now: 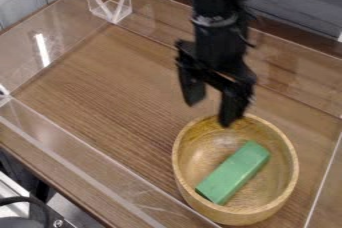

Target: Remove the green block from inside the brown bowl and put it on the table

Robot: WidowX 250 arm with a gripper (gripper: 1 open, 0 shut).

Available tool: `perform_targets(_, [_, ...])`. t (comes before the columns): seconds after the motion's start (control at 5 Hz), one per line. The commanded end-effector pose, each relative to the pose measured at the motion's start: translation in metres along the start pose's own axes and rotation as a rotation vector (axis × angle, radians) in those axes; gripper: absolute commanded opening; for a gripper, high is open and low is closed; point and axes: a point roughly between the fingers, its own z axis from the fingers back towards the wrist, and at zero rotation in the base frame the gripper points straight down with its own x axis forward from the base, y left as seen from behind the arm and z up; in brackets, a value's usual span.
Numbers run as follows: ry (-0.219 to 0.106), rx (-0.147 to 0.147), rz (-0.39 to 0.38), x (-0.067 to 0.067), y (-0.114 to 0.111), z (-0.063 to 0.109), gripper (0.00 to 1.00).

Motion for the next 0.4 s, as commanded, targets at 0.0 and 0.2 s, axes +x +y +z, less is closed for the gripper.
perform_targets(0.0, [-0.060,0.022,-0.010,-0.004,-0.031,-0.003,1.00])
perform_targets(0.2, [-0.068,0.029,0.001,-0.009,-0.041,-0.010,1.00])
